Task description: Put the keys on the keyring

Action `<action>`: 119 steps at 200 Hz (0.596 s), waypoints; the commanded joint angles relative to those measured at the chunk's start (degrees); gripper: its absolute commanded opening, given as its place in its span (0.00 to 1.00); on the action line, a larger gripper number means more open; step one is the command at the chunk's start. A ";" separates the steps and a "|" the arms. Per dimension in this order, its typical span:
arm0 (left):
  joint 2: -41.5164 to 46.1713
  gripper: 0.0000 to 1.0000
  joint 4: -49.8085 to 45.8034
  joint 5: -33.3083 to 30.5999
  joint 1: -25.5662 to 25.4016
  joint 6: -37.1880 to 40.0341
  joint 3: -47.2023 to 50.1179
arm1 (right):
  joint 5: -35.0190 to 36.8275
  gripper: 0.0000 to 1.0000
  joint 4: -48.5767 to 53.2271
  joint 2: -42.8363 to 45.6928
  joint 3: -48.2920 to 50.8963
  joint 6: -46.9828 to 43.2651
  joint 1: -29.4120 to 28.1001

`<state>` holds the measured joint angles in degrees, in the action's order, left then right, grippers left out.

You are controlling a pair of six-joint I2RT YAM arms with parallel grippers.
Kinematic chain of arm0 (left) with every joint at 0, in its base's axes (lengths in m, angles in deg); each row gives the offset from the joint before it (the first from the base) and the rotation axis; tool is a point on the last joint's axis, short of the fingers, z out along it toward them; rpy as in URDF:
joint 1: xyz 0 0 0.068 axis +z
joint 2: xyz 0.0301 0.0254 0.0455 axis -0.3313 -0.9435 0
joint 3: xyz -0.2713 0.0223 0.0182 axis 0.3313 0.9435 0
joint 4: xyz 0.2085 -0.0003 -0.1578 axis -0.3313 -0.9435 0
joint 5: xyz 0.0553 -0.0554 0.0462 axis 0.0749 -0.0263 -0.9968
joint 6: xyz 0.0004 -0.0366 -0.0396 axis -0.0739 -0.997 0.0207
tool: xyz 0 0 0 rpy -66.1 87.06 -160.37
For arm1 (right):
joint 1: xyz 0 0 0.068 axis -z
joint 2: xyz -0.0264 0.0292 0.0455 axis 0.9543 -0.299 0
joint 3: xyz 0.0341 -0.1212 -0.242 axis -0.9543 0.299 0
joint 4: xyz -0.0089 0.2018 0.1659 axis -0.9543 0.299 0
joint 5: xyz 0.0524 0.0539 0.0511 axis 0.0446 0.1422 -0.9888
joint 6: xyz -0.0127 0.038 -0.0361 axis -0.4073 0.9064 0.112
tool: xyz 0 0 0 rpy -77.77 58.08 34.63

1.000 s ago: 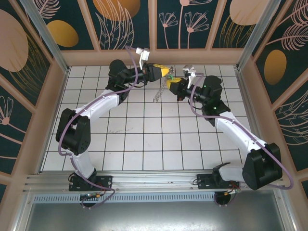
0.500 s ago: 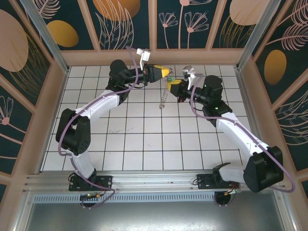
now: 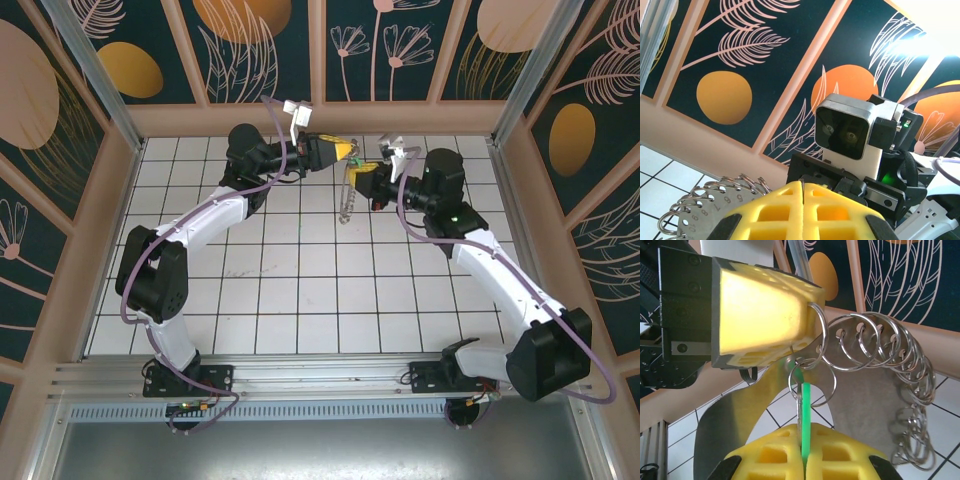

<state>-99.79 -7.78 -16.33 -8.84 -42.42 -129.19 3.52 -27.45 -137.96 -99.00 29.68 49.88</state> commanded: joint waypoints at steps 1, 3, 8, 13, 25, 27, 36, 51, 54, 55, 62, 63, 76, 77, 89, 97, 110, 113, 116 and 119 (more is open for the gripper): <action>1.99 0.00 1.90 0.30 0.16 1.23 -0.18 | 1.60 0.00 2.41 0.32 -3.54 -2.34 -0.14; 2.02 0.00 1.90 0.28 0.15 1.24 -0.26 | 1.74 0.00 2.45 0.31 -3.65 -2.40 -0.13; 2.03 0.00 1.89 0.30 0.10 1.23 -0.19 | 2.01 0.00 2.88 0.23 -3.93 -2.63 -0.15; 2.05 0.00 1.85 0.29 0.15 1.29 -0.20 | 2.22 0.00 3.20 0.23 -4.18 -2.83 -0.13; 2.06 0.00 1.81 0.40 0.15 1.30 -0.15 | 2.49 0.00 3.70 0.16 -4.62 -3.12 -0.06; 2.06 0.00 1.77 0.40 0.15 1.32 -0.19 | 2.51 0.00 3.78 0.14 -4.71 -3.21 -0.05; 2.05 0.00 1.81 0.39 0.15 1.27 -0.12 | 2.81 0.00 4.34 0.14 -5.08 -3.49 -0.05; 2.08 0.00 1.68 0.33 0.15 1.47 -0.11 | 3.11 0.00 5.09 0.18 -5.54 -4.01 0.04; 2.06 0.00 1.72 0.29 0.15 1.50 -0.08 | 3.19 0.00 5.23 0.14 -5.62 -4.03 0.11; 2.10 0.00 1.72 0.33 0.15 1.46 -0.05 | 3.20 0.00 5.27 0.14 -5.63 -4.07 0.12; 2.12 0.00 1.64 0.31 0.15 1.55 -0.02 | 3.37 0.00 5.55 0.14 -5.81 -4.25 0.17; 2.13 0.00 1.59 0.29 0.15 1.62 0.02 | 3.38 0.00 5.60 0.14 -5.82 -4.27 0.24; 2.19 0.00 1.28 0.29 0.15 1.80 -0.11 | 3.61 0.00 6.06 0.29 -6.00 -4.47 0.60; 2.12 0.00 1.28 0.29 0.15 1.83 -0.11 | 3.59 0.00 6.08 0.30 -6.00 -4.47 0.63; 2.09 0.00 1.19 0.29 0.15 1.89 -0.11 | 3.66 0.00 6.22 0.53 -6.01 -4.47 1.05; 2.09 0.00 1.10 0.28 0.15 1.86 -0.11 | 3.66 0.00 6.35 0.65 -6.08 -4.60 1.25; 2.05 0.00 1.11 0.41 0.15 2.01 -0.15 | 3.83 0.00 6.38 0.82 -6.17 -4.66 1.63; 2.11 0.00 1.11 0.37 0.15 2.03 -0.20 | 3.83 0.00 6.36 0.84 -6.17 -4.65 1.75; 2.06 0.00 1.11 0.45 0.15 1.99 -0.20 | 3.83 0.00 6.45 0.84 -6.16 -4.65 1.84; 2.08 0.00 1.11 0.50 0.15 2.01 -0.20 | 3.82 0.00 6.48 0.84 -6.19 -4.65 1.93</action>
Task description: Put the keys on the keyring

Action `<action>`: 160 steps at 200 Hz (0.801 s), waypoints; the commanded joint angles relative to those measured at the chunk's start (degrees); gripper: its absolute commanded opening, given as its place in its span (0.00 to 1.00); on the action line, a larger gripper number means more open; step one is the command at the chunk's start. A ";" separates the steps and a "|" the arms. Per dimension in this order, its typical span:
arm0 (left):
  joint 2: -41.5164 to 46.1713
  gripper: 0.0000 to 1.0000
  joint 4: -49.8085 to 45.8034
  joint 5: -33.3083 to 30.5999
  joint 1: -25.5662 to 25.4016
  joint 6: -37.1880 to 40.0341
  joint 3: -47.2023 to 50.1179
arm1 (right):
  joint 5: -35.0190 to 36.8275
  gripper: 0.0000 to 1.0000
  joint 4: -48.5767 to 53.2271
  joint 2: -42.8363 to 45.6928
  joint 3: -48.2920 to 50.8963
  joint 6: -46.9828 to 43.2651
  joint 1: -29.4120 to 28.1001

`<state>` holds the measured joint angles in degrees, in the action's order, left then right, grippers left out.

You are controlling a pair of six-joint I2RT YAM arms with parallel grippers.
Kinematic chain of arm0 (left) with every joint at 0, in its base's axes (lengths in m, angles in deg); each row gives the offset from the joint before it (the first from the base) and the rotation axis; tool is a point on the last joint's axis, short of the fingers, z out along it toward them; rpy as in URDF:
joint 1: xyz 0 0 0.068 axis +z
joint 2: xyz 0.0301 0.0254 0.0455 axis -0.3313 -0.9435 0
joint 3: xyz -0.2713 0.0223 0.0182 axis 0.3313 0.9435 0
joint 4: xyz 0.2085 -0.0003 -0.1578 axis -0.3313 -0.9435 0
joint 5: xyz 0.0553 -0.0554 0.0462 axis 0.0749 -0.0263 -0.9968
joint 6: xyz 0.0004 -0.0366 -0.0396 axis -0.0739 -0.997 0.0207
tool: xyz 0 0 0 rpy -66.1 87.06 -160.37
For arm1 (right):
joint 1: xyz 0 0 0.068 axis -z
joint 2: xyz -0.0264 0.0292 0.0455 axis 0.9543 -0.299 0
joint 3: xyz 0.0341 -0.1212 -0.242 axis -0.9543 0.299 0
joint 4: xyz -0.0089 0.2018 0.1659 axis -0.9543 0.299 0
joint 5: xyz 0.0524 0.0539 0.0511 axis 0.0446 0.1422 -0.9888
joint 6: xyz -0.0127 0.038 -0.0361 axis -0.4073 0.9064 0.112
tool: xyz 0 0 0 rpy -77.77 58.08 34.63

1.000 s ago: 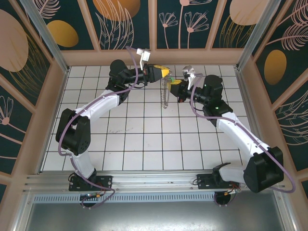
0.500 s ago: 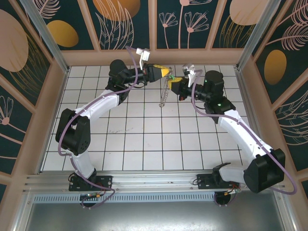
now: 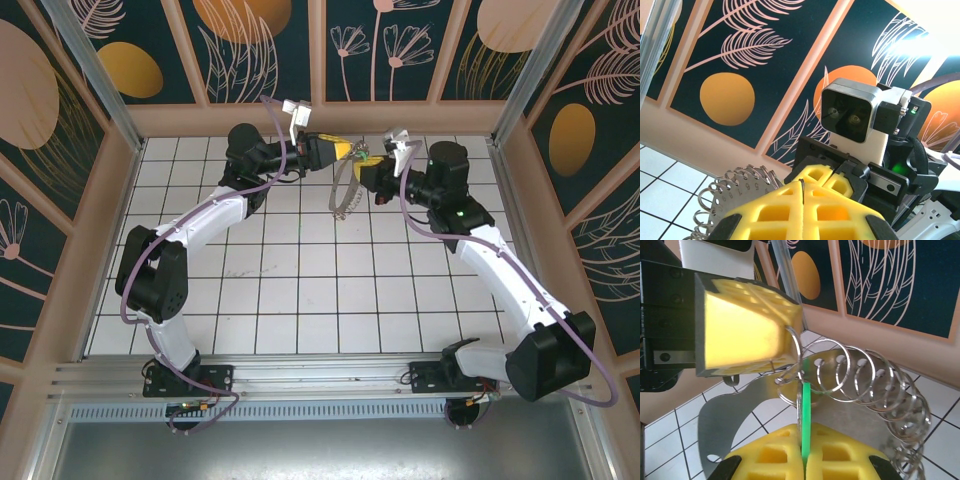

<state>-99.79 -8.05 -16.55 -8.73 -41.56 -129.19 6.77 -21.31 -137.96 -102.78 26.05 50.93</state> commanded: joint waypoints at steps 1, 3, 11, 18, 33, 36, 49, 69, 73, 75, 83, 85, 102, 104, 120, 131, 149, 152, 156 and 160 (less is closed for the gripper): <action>2.07 0.00 1.37 0.74 0.04 1.17 -0.20 | 0.57 0.00 0.41 0.84 -2.45 -1.06 0.90; 2.08 0.00 1.37 0.75 0.04 1.18 -0.13 | 0.57 0.00 0.42 0.80 -2.47 -1.10 0.94; 2.07 0.00 1.26 0.68 0.04 1.24 -0.17 | 0.50 0.00 0.41 0.84 -2.56 -1.11 1.18; 2.06 0.00 1.20 0.67 0.04 1.34 -0.20 | 0.33 0.00 0.47 0.84 -2.65 -1.11 1.24; 1.99 0.00 1.14 0.67 0.04 1.31 -0.20 | -0.08 0.00 0.79 0.67 -3.12 -1.18 1.46; 2.00 0.00 1.19 0.70 0.04 1.35 -0.20 | -0.17 0.00 0.83 0.60 -3.24 -1.19 1.40; 1.99 0.00 1.19 0.81 0.04 1.35 -0.19 | -0.73 0.00 0.94 0.28 -3.83 -1.24 1.41; 2.04 0.00 1.19 0.84 0.05 1.36 -0.15 | -1.68 0.00 1.61 -0.46 -5.03 -1.54 1.45; 2.05 0.00 1.17 0.78 0.04 1.36 -0.19 | -1.86 0.00 1.83 -0.62 -5.29 -1.62 1.37; 2.05 0.00 1.19 0.79 0.04 1.36 -0.19 | -2.01 0.00 1.89 -0.76 -5.44 -1.63 1.37; 2.05 0.00 1.19 0.77 0.06 1.36 -0.20 | -2.46 0.00 2.23 -1.08 -6.00 -1.77 1.37; 2.05 0.00 1.19 0.81 0.04 1.36 -0.20 | -2.53 0.00 2.37 -1.22 -6.15 -1.80 1.35; 2.15 0.00 1.24 0.79 0.08 1.35 -0.15 | -2.75 0.00 2.87 -1.75 -6.85 -2.20 1.21; 2.21 0.00 1.25 0.77 0.05 1.25 -0.12 | -2.76 0.00 2.90 -1.78 -6.93 -2.28 1.26; 2.19 0.00 1.28 0.82 0.04 1.25 -0.04 | -2.01 0.00 3.78 -2.21 -7.64 -3.00 1.21; 2.23 0.00 1.24 0.80 0.04 1.27 -0.11 | -1.34 0.00 4.35 -2.44 -8.05 -3.58 1.25; 2.23 0.00 1.26 0.76 0.05 1.27 -0.11 | -0.50 0.00 5.35 -2.95 -8.80 -4.41 1.36; 2.22 0.00 1.21 0.80 0.03 1.25 -0.11 | -0.40 0.00 5.57 -3.06 -8.99 -4.56 1.29; 2.20 0.00 1.27 0.77 0.04 1.22 -0.17 | -0.27 0.00 5.71 -3.15 -9.15 -4.66 1.36; 2.22 0.00 1.27 0.79 0.04 1.27 -0.11 | -0.15 0.00 5.82 -3.24 -9.32 -4.76 1.37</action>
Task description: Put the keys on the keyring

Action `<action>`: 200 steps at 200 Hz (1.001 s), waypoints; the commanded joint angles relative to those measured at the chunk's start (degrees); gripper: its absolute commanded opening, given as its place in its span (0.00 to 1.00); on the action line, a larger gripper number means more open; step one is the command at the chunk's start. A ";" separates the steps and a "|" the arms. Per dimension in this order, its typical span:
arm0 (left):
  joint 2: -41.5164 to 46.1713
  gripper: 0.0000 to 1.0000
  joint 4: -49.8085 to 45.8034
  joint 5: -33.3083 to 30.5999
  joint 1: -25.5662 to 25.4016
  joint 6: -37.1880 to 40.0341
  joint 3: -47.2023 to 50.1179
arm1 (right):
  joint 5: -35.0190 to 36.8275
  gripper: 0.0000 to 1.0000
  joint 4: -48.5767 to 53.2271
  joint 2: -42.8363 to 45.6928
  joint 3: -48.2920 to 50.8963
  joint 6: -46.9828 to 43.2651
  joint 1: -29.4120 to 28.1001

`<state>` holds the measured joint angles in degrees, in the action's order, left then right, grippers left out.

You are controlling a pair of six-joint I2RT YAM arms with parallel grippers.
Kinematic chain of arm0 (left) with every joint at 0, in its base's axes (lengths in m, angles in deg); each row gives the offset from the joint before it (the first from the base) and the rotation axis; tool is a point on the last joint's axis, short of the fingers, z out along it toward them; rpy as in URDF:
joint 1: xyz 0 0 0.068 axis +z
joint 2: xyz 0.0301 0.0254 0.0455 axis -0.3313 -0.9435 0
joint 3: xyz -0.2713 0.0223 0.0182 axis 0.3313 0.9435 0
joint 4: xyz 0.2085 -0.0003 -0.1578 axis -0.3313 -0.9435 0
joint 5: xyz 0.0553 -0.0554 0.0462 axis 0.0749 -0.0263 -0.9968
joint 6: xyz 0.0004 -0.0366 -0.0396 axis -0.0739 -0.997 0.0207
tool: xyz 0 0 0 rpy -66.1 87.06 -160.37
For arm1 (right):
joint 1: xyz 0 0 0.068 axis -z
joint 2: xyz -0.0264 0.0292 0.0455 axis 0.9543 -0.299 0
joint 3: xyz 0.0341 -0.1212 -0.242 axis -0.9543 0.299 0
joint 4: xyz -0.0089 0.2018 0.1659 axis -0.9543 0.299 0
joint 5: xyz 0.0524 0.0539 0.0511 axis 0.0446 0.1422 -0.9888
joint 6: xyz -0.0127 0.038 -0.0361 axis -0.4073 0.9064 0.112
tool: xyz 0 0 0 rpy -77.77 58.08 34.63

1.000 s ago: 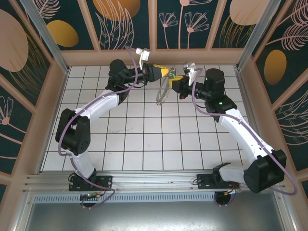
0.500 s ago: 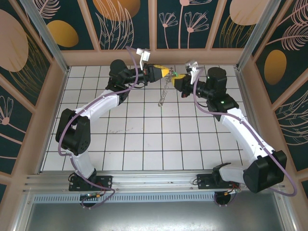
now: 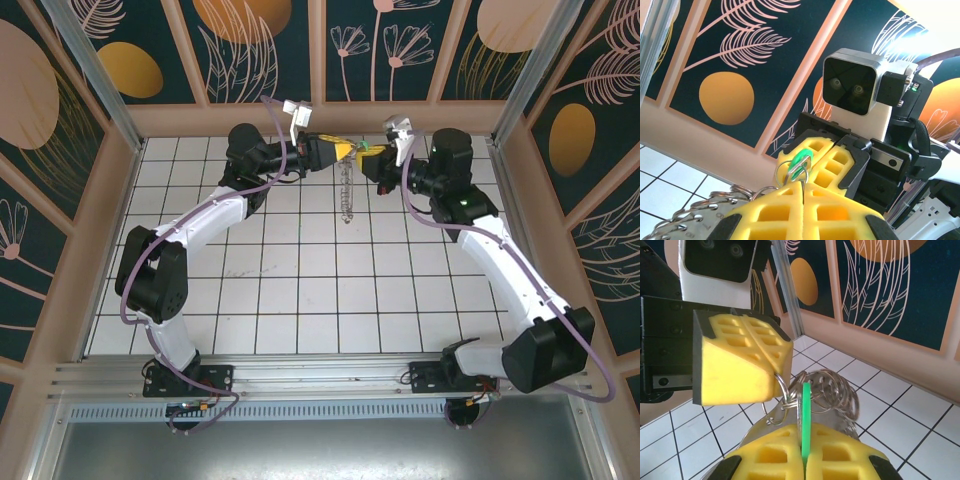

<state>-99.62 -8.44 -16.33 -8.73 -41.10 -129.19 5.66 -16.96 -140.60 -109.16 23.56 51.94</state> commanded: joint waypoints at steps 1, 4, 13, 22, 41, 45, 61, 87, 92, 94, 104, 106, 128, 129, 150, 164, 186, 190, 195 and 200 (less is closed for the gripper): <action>2.05 0.00 1.62 0.56 0.04 0.81 -0.11 | 0.97 0.00 1.57 -0.62 -2.94 -2.33 0.36; 2.03 0.00 1.66 0.59 0.04 0.81 -0.11 | 1.06 0.00 1.65 -0.69 -3.07 -2.38 0.36; 2.06 0.00 1.56 0.57 0.04 0.81 -0.11 | 1.44 0.00 1.93 -0.80 -3.27 -2.60 0.31; 2.04 0.00 1.59 0.54 0.04 0.80 -0.02 | 2.18 0.00 2.00 -0.78 -3.43 -2.79 0.36; 2.05 0.00 1.67 0.55 0.04 0.81 0.16 | 3.58 0.00 2.45 -0.91 -4.28 -3.23 0.41; 2.02 0.00 1.67 0.54 0.04 0.81 0.16 | 3.85 0.00 2.59 -0.84 -4.40 -3.30 0.44; 1.99 0.00 1.76 0.55 0.04 0.73 0.23 | 4.49 0.00 2.72 -0.74 -5.07 -3.58 0.46; 2.04 0.00 1.85 0.61 0.04 0.74 0.23 | 4.82 0.00 2.93 -0.90 -6.31 -3.98 0.62; 2.01 0.00 1.80 0.54 0.04 0.72 0.24 | 4.97 0.00 2.94 -0.85 -6.47 -4.04 0.63; 2.02 0.00 1.84 0.59 0.04 0.72 0.24 | 5.06 0.00 2.97 -0.83 -6.56 -4.06 0.63; 2.01 0.00 1.92 0.54 0.04 0.73 0.32 | 5.66 0.00 2.81 -0.74 -6.80 -4.06 0.62; 2.00 0.00 1.93 0.56 0.04 0.79 0.33 | 5.71 0.00 2.72 -0.67 -6.75 -4.06 0.63; 2.06 0.00 2.02 0.46 0.08 0.77 0.57 | 6.13 0.00 2.05 -0.50 -7.19 -3.80 0.67; 2.01 0.00 2.02 0.46 0.02 0.79 0.63 | 6.11 0.00 2.08 -0.44 -7.23 -3.80 0.69; 1.89 0.00 2.11 0.26 0.04 0.81 0.68 | 5.91 0.00 2.63 -0.94 -8.19 -3.85 0.71; 1.81 0.00 1.90 -0.31 0.06 0.66 0.77 | 6.15 0.00 2.72 -1.25 -8.36 -3.80 0.71; 1.54 0.00 1.18 -1.83 0.04 0.84 0.77 | 6.86 0.00 3.09 -1.80 -9.07 -3.71 0.66; 1.56 0.01 1.07 -2.13 0.06 0.86 0.84 | 6.95 0.00 3.31 -1.98 -9.29 -3.75 0.71; 1.46 0.05 0.86 -2.44 0.04 0.88 0.86 | 7.16 0.00 3.64 -2.15 -9.66 -3.88 0.71; 1.44 0.08 0.73 -2.85 0.04 0.89 0.86 | 7.37 0.00 4.03 -2.43 -10.00 -4.02 0.71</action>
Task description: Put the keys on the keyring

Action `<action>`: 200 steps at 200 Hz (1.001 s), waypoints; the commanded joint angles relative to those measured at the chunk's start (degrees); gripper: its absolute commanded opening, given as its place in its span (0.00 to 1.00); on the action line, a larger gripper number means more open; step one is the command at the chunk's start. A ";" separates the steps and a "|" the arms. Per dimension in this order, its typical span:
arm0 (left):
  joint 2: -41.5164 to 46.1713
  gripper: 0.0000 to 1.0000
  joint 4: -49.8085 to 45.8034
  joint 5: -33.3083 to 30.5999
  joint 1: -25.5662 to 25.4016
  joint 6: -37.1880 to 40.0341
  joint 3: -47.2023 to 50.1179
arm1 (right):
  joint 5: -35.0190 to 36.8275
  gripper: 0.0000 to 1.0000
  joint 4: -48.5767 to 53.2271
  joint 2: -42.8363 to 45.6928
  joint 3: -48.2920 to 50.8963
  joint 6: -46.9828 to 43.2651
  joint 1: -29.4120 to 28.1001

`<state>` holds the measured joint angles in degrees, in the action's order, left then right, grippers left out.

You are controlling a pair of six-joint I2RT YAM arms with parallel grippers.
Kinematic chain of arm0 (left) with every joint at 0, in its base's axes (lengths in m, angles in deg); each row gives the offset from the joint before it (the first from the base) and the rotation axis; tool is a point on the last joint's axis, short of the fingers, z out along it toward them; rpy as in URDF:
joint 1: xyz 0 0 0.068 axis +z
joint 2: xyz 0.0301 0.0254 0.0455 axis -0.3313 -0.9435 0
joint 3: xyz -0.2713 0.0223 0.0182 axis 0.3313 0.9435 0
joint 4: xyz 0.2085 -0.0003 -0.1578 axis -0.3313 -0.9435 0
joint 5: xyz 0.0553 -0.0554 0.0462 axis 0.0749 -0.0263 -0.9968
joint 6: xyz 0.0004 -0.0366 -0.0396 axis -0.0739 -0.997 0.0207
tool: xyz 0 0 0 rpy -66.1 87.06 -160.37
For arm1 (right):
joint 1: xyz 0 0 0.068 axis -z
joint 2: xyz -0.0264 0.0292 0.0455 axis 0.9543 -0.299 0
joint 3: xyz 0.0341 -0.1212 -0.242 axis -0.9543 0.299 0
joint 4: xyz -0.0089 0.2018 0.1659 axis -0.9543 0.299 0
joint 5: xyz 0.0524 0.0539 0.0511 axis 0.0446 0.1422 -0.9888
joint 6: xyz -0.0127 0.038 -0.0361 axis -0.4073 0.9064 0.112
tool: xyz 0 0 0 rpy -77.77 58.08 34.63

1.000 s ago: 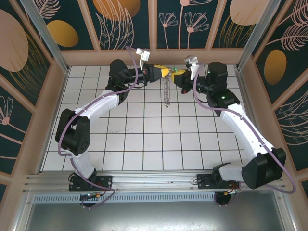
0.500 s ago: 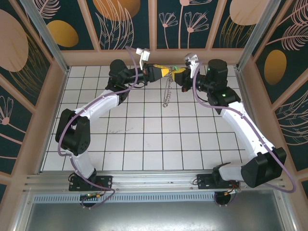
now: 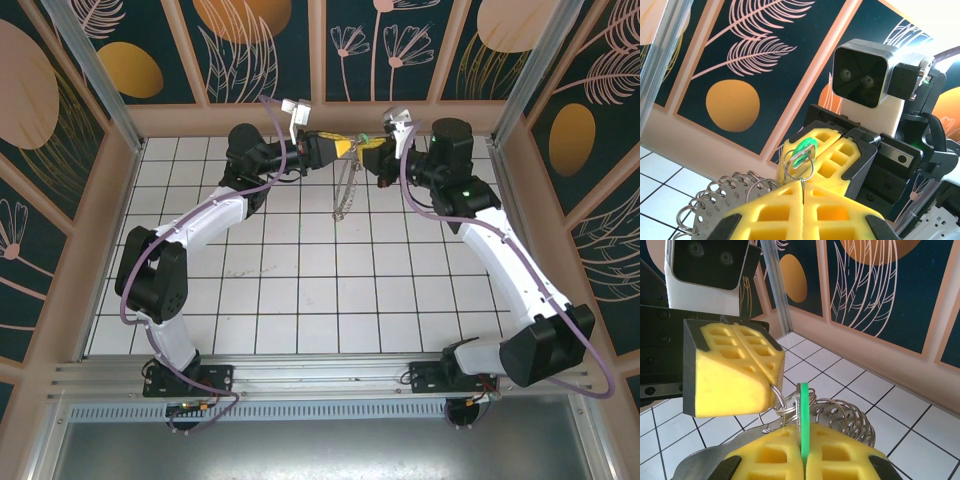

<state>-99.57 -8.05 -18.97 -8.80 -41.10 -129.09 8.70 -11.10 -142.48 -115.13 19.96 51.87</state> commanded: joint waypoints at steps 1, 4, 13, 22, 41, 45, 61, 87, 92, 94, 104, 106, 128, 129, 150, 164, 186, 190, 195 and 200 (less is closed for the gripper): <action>1.44 0.09 0.33 -0.27 0.10 0.90 0.75 | 4.39 0.00 -1.78 -0.62 -4.11 -0.43 0.73; 1.40 0.10 0.32 -0.53 0.10 0.85 0.75 | 4.49 0.00 -1.46 -0.80 -4.37 -0.53 0.77; 1.42 0.13 0.14 -1.19 0.11 0.96 0.75 | 4.92 0.00 -0.72 -1.32 -4.98 -0.84 0.78; 1.48 0.19 -0.40 -2.07 0.11 1.14 0.75 | 5.45 0.00 0.20 -1.92 -5.77 -1.23 0.78; 2.06 0.24 -1.46 -3.91 0.19 1.90 0.92 | 6.49 0.00 2.22 -3.24 -7.45 -2.10 0.78; 2.16 0.24 -1.65 -4.33 0.27 2.05 1.01 | 6.76 0.00 2.74 -3.52 -7.76 -2.31 0.78; 2.96 0.28 -2.19 -6.70 0.62 2.48 1.73 | 7.43 0.00 4.10 -4.69 -8.95 -2.87 0.82; 4.59 0.30 -2.21 -10.71 1.72 2.89 3.81 | 8.44 0.00 6.29 -6.81 -10.95 -3.78 0.85; 4.94 0.31 -2.30 -11.45 1.91 3.08 4.23 | 8.72 0.00 6.56 -7.27 -11.17 -3.92 0.95; 5.03 0.31 -2.36 -11.75 2.05 3.16 4.43 | 8.74 0.00 6.65 -7.46 -11.25 -4.04 0.95; 6.22 0.32 -2.54 -13.54 2.58 3.60 5.61 | 9.02 0.00 7.10 -8.32 -11.81 -4.14 0.95; 6.69 0.33 -2.57 -13.89 2.72 3.68 5.79 | 9.02 0.00 7.20 -8.52 -11.88 -4.10 0.95; 8.64 0.34 -4.04 -17.30 3.82 5.03 8.27 | 9.29 0.00 7.66 -10.37 -12.60 -4.33 0.99; 8.75 0.34 -4.10 -17.52 3.85 5.07 8.38 | 9.29 0.00 7.71 -10.41 -12.60 -4.30 1.02; 11.18 0.34 -6.02 -20.72 4.97 6.98 11.05 | 8.55 0.00 7.66 -12.34 -13.22 -4.00 1.04; 13.13 0.36 -6.94 -22.30 5.76 8.04 13.10 | 7.53 0.00 7.52 -13.73 -13.74 -3.72 1.04; 16.19 0.41 -10.21 -25.37 6.75 10.41 15.42 | 5.53 0.00 6.86 -15.94 -14.47 -2.84 1.00; 16.69 0.42 -11.01 -25.93 6.91 10.92 15.71 | 5.18 0.00 6.61 -16.30 -14.56 -2.60 0.97; 17.35 0.43 -11.74 -26.57 7.09 11.46 16.10 | 4.67 0.00 6.31 -17.00 -14.67 -2.32 0.95; 18.01 0.44 -12.40 -27.22 7.28 12.03 16.54 | 4.18 0.00 5.98 -17.52 -14.85 -1.97 0.95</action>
<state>-85.45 -16.59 -41.40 -2.52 -33.28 -114.33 16.15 -2.71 -158.33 -126.99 16.94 52.59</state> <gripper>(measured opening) 0.420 0.062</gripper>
